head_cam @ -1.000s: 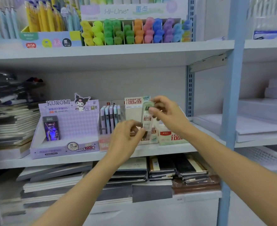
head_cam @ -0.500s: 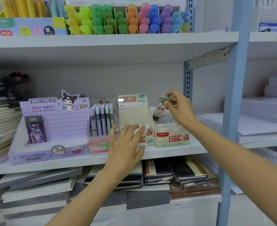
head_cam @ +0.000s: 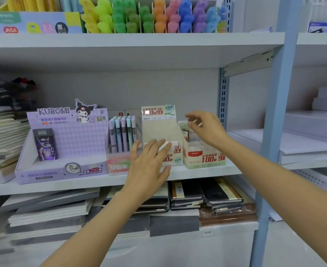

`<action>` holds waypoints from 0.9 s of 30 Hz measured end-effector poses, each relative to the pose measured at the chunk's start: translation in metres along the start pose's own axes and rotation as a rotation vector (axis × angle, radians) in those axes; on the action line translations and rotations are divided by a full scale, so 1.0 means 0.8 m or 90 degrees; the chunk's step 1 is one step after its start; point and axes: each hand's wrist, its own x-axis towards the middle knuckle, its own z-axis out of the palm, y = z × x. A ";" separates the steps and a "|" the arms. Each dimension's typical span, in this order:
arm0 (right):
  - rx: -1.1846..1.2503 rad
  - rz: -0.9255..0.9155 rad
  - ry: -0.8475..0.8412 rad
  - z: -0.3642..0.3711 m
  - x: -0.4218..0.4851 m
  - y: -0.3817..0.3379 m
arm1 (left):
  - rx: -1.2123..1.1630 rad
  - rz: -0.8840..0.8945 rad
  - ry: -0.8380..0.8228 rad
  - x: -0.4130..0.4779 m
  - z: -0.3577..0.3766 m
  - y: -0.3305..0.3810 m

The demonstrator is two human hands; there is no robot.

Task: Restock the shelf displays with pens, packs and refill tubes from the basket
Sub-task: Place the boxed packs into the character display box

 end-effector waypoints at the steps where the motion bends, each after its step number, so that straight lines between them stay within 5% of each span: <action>1: 0.023 -0.020 0.033 -0.004 -0.009 -0.007 | -0.015 0.004 0.012 -0.006 -0.003 0.002; 6: 0.242 -0.135 0.056 0.012 -0.111 -0.049 | -0.151 -0.024 0.125 -0.083 0.008 0.015; 9: 0.328 -0.070 -0.100 0.068 -0.197 -0.045 | -0.246 -0.094 -0.003 -0.169 0.052 0.025; 17: 0.211 0.219 -0.570 0.259 -0.450 0.051 | -0.310 -0.319 -0.573 -0.429 0.195 0.060; 22: 0.117 0.416 -0.676 0.333 -0.564 0.095 | -0.212 -0.364 -0.650 -0.519 0.247 0.073; 27: 0.102 0.492 -0.678 0.374 -0.596 0.102 | -0.192 -0.351 -0.634 -0.545 0.267 0.080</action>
